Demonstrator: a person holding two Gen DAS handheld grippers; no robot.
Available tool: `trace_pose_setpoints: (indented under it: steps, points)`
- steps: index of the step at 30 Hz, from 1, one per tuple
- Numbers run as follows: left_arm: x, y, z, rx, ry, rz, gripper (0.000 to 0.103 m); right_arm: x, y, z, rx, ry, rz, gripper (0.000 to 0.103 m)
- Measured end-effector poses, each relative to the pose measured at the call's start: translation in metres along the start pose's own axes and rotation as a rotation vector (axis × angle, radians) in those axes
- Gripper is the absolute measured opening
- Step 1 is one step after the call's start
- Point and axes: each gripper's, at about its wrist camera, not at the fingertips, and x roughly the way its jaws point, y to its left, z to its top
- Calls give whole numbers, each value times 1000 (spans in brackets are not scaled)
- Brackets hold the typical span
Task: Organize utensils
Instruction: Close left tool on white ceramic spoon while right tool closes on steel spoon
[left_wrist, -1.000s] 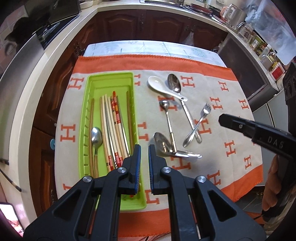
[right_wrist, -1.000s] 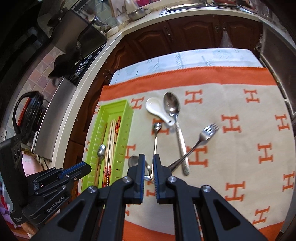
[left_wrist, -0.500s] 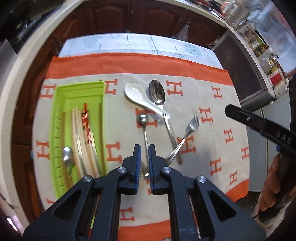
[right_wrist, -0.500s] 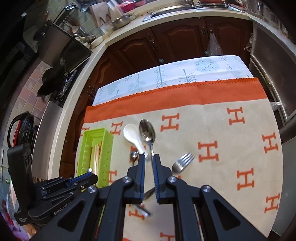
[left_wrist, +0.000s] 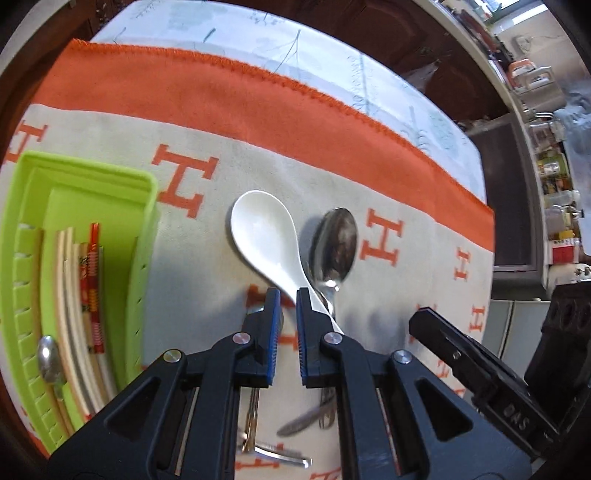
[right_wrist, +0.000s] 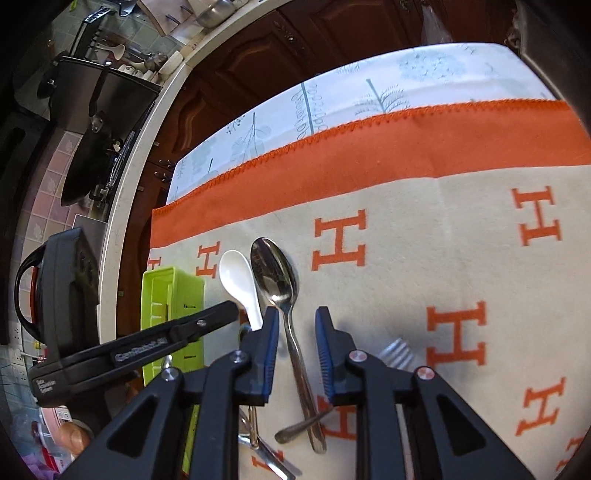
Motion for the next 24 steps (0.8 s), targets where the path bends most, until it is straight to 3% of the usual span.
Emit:
trace_pose_setpoints:
  steps: [9, 18, 24]
  points:
    - [35, -9, 9, -26, 46, -18, 6, 22, 0, 1, -22, 38, 15, 20]
    - [36, -2, 11, -100, 64, -99, 7, 26, 6, 5, -43, 20, 18, 20]
    - [25, 19, 7, -135, 55, -93, 8, 32, 18, 12, -114, -8, -21, 20]
